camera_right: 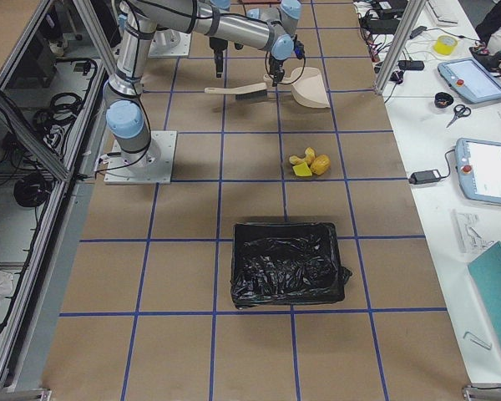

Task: Sweep and dump trash in nearest bin
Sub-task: 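Grasp the white brush handle with the left gripper, then lift the dustpan with the right gripper and set it beside the trash pile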

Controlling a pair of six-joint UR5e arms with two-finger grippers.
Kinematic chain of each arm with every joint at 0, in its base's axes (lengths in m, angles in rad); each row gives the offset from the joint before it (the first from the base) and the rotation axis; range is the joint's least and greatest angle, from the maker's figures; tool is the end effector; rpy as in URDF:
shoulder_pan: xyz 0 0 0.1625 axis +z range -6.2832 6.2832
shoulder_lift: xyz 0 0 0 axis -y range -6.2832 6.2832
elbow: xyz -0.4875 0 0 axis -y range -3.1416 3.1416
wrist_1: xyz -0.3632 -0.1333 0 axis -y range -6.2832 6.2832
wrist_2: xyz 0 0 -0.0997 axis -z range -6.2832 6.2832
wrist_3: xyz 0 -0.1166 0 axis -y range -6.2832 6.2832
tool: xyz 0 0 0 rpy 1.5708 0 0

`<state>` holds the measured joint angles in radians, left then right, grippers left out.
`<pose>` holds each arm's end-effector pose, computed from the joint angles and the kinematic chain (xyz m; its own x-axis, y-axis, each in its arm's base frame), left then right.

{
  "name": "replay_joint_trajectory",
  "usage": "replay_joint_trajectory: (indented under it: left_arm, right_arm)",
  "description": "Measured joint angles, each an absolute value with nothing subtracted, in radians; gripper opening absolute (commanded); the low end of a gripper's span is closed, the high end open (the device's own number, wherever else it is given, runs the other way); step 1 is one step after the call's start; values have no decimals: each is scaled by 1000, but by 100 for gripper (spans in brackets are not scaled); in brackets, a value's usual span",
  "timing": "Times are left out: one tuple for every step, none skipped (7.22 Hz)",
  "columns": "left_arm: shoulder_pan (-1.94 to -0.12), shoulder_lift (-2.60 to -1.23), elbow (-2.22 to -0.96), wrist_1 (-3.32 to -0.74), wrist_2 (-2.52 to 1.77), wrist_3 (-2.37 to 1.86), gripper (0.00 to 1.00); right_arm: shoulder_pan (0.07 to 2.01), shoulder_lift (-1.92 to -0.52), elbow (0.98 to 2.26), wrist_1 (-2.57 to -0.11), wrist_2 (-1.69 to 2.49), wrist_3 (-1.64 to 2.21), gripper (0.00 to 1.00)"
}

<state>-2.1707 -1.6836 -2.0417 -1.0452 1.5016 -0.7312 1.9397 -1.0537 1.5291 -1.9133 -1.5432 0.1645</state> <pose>-0.3711 -0.2922 0.3248 -0.9910 -0.1335 0.0126 -0.1318 0.9872 0.0893 0.3607 -0.5545 0.2913 -0.9796 -0.2008 -0.0053 -0.1997 0.9705 0.1352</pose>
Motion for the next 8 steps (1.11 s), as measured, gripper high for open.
replay_joint_trajectory:
  left_arm:
    - [-2179,-1700,-2039,-1024,1488,-753,100]
    - [-2183,-1709,-2037,-1013,1478,-768,100]
    - [-2186,-1716,-2035,-1007,1471,-786,100]
    - [-2188,-1724,-2032,-996,1457,-802,100]
    - [-2188,-1734,-2027,-979,1441,-818,100]
    - [-2189,-1747,-2022,-963,1434,-834,99]
    - [-2189,-1761,-2020,-953,1432,-841,98]
    - [-2190,-1775,-2019,-948,1431,-845,98]
  right_arm:
    - [1938,-1055,1530,-1906,-1543,169,15]
    - [1936,-1055,1530,-1892,-1542,175,0]
    - [1935,-1055,1528,-1885,-1540,178,0]
    - [1932,-1058,1522,-1882,-1538,180,0]
    - [1922,-1071,1509,-1876,-1537,180,0]
    - [1900,-1097,1485,-1851,-1537,172,0]
    - [1863,-1130,1451,-1803,-1541,128,0]
    - [1811,-1161,1420,-1748,-1551,28,0]
